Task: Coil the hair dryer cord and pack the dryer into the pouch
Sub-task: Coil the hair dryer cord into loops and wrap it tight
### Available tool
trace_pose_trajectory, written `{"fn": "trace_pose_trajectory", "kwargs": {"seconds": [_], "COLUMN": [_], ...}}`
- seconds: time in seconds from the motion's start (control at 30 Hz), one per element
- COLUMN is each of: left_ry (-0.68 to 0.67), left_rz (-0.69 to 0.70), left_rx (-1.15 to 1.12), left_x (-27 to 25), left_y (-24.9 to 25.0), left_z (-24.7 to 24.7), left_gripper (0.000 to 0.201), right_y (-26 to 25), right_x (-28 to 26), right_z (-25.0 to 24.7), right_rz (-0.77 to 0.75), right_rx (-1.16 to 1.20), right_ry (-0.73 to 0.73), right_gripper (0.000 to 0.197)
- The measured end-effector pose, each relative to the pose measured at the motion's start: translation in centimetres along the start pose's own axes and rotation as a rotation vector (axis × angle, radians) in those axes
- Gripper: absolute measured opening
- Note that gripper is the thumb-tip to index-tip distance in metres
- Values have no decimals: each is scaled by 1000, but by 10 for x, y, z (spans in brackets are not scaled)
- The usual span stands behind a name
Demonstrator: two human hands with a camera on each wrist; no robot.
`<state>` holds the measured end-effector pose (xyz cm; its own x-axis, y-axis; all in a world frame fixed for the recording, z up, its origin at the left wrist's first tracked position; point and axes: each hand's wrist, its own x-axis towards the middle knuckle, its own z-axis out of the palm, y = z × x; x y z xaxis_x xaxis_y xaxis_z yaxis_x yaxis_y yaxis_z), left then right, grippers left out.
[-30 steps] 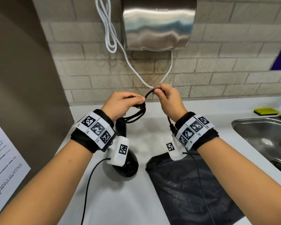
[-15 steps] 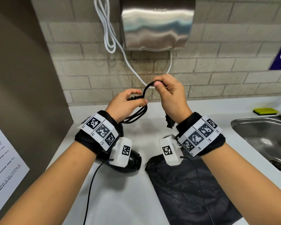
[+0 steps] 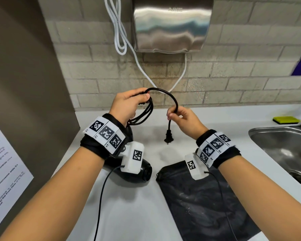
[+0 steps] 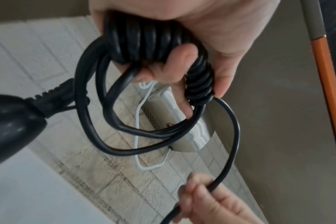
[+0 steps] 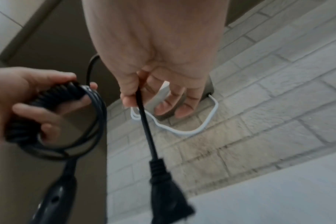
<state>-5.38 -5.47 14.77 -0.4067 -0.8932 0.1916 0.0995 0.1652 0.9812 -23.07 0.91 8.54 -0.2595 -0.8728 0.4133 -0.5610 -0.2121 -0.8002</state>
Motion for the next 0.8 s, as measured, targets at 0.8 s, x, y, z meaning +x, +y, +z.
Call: {"fn": "trace_pose_trajectory", "kwargs": {"seconds": [0.8], "left_ry": [-46], "left_rz": [-16], "left_rx": [-57], "left_x": [3], "left_y": [1], "left_z": [-4], "left_gripper": [14], "right_y": [-45], "right_x": [-11], "right_z": [32], "right_rz": [-315], "right_rx": [209], "right_ry": [166], "right_gripper": [19]}}
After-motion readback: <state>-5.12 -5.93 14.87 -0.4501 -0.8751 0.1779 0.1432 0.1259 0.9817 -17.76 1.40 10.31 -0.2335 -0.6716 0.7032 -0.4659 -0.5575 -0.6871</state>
